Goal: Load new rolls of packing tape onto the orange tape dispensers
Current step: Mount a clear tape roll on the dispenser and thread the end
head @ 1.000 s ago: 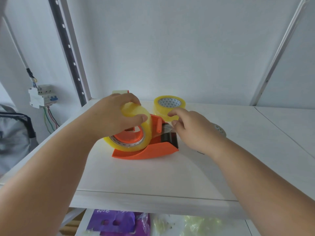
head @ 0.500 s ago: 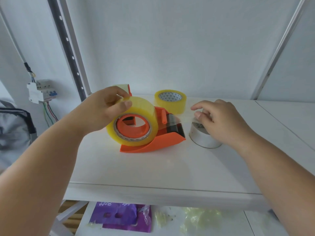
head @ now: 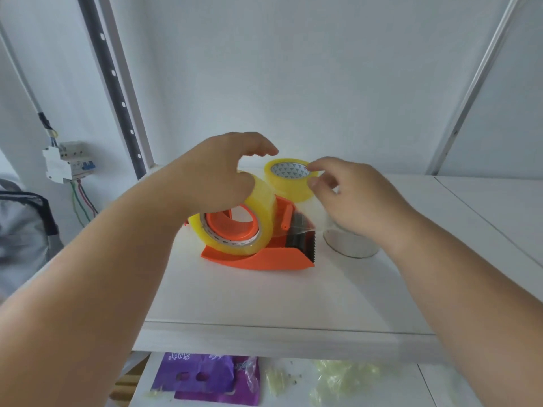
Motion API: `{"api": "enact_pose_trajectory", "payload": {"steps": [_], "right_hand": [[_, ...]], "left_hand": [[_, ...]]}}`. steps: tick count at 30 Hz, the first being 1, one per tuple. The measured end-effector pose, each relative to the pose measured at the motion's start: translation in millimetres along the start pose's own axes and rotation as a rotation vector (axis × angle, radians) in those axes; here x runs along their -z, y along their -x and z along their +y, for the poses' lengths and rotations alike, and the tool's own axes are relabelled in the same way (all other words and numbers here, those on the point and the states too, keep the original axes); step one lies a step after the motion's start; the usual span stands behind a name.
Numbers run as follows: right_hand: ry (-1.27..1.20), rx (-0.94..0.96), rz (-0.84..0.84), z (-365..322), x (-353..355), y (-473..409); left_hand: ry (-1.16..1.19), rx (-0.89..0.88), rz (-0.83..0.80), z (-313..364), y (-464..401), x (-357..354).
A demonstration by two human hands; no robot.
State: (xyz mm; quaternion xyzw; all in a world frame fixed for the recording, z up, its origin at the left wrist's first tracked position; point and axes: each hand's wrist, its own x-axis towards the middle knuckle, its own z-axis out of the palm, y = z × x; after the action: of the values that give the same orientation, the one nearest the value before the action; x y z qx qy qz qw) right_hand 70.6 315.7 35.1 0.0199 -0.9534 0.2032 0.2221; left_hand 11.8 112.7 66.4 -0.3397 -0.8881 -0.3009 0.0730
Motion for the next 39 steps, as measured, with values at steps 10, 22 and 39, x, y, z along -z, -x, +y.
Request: {"api": "enact_pose_trajectory", "payload": {"steps": [10,22,39], "right_hand": [[0.405,0.149,0.023,-13,-38,5],[0.361,0.089,-0.017,-12,-40,-5],[0.313,-0.073,-0.044,42,-2,3]], "left_hand": [[-0.455,0.0,0.055,3,-7,-38],[-0.516,0.025,-0.048,-5,-4,-22],[-0.094,0.177,-0.009,-37,11,6]]}}
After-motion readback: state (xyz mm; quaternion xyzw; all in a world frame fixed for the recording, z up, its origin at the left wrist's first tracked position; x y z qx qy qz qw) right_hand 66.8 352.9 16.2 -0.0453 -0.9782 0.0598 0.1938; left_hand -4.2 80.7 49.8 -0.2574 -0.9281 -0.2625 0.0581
